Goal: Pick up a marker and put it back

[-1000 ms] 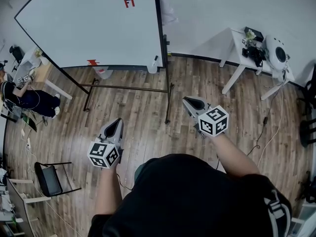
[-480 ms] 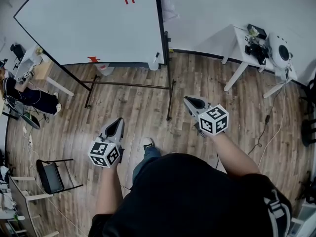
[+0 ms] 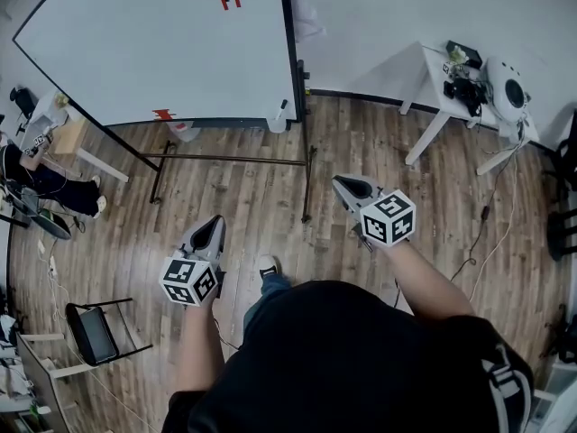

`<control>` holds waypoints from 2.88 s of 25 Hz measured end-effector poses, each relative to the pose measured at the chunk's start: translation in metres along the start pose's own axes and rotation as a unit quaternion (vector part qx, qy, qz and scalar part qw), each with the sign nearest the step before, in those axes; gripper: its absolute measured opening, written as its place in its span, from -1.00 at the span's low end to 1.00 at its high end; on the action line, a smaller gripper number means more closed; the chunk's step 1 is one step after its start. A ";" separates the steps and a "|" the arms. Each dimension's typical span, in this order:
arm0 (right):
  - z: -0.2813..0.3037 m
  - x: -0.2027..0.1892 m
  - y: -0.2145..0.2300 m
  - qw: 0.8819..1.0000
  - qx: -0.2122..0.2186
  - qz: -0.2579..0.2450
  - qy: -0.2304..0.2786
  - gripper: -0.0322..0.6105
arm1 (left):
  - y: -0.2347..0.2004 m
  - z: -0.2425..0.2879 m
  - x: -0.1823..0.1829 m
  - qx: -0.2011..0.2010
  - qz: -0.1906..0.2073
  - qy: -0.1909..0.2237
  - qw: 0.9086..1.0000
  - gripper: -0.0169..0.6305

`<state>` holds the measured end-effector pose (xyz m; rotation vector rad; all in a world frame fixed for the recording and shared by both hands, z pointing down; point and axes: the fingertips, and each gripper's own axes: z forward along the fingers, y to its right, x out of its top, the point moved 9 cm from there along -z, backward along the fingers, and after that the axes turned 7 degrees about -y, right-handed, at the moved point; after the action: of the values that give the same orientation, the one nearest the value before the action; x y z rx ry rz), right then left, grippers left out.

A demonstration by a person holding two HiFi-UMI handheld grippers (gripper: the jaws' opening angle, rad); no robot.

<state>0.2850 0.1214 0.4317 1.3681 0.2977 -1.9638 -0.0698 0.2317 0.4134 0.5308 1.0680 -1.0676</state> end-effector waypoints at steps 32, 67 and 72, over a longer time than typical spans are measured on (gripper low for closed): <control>0.134 0.062 0.011 0.998 -0.063 0.030 -0.003 -0.91 | -0.167 0.081 0.042 -0.068 0.003 -0.010 0.998 -0.91; 0.233 0.110 -0.033 0.987 -0.152 0.058 -0.014 -0.91 | -0.327 0.107 0.075 -0.134 0.021 0.001 0.991 -0.91; 0.242 0.113 -0.035 0.984 -0.167 0.057 -0.020 -0.91 | -0.340 0.110 0.077 -0.140 0.023 0.000 0.990 -0.91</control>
<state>0.0658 -0.0351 0.4240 1.1035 0.4940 -1.7505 -0.3189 -0.0348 0.4347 0.3270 1.1778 -0.8597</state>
